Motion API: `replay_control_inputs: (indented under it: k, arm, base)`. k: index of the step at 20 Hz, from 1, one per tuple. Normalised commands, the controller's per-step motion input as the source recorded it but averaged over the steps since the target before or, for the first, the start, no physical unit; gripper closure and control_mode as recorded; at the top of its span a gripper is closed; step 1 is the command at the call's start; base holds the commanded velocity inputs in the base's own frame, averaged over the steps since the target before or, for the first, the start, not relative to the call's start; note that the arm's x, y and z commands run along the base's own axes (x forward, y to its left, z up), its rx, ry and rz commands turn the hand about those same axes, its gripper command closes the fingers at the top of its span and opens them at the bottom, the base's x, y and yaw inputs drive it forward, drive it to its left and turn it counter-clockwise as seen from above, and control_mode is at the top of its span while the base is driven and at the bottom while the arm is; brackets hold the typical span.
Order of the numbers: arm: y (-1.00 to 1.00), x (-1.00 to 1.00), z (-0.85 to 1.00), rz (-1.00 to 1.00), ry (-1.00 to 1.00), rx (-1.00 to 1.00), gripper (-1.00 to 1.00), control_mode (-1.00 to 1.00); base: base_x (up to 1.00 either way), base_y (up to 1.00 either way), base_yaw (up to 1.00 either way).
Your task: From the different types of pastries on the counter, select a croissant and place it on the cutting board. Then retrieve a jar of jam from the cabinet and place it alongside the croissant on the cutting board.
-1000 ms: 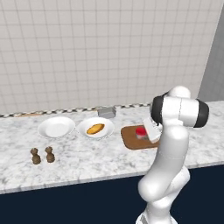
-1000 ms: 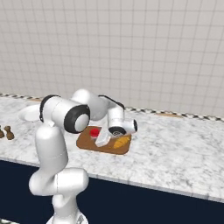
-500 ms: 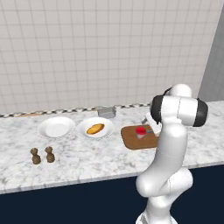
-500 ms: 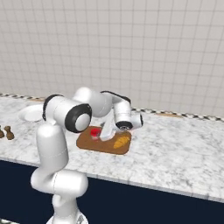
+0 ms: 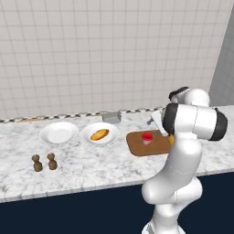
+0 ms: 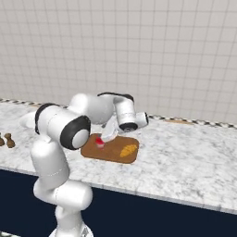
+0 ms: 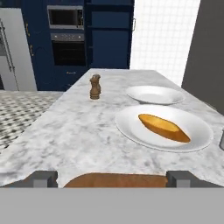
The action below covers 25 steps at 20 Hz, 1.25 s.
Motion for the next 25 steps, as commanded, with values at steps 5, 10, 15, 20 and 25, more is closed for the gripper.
replay_control_inputs:
  k: [5,10,15,20,25]
  arm:
    - [0.31,-0.45,0.45,-0.06,0.03,-0.06,-1.0,-1.0]
    - [0.34,-0.4,0.5,-0.06,0.03,-0.07,-1.0,-1.0]
    - [0.33,-0.2,0.63,-0.05,0.01,-0.09,-1.0,-1.0]
    - [0.26,-0.26,0.58,-0.02,0.0,-0.07,-1.0,-1.0]
    - [0.17,-0.41,0.15,0.0,0.0,-0.04,-1.0,-1.0]
  base:
    - [0.0,0.0,0.0]
    - [0.0,0.0,0.0]
    - [0.0,0.0,0.0]
    - [0.0,0.0,0.0]
    - [0.0,0.0,0.0]
